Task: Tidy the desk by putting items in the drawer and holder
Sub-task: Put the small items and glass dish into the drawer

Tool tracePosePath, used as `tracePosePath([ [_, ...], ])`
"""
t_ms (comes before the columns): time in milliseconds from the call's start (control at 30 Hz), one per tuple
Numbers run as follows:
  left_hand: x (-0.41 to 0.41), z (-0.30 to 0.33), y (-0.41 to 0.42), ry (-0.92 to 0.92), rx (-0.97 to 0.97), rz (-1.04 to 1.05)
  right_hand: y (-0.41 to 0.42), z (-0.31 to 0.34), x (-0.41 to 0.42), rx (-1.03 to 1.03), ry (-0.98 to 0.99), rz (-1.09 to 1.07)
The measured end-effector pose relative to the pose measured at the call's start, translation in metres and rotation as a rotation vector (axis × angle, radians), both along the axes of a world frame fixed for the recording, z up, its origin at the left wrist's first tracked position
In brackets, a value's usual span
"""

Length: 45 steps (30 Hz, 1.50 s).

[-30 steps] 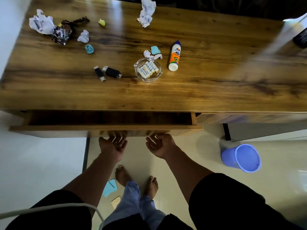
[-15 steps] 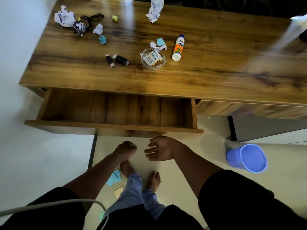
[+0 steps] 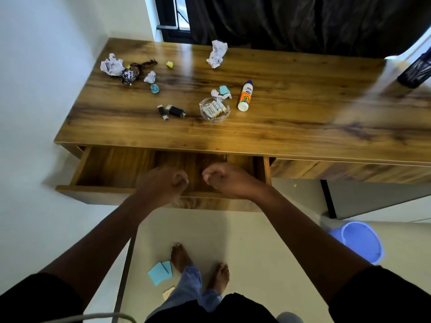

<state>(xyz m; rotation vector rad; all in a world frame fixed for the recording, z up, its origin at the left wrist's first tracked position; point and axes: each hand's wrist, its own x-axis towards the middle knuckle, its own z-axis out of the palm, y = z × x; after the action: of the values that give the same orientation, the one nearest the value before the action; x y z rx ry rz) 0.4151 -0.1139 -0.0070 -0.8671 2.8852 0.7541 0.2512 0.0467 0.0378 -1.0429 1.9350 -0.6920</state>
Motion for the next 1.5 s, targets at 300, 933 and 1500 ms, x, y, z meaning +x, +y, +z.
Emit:
tracePosePath([
  [300, 0.019, -0.023, -0.011, -0.208, -0.030, -0.025, 0.009, -0.064, -0.014, 0.323, 0.293, 0.152],
  [933, 0.018, -0.020, -0.006, -0.427, 0.090, -0.119, -0.003, -0.084, -0.018, 0.490, 0.188, 0.391],
  [1500, 0.008, -0.028, -0.007, -0.699, 0.401, -0.129, 0.002, -0.079, 0.000, 0.552, 0.051, 0.483],
])
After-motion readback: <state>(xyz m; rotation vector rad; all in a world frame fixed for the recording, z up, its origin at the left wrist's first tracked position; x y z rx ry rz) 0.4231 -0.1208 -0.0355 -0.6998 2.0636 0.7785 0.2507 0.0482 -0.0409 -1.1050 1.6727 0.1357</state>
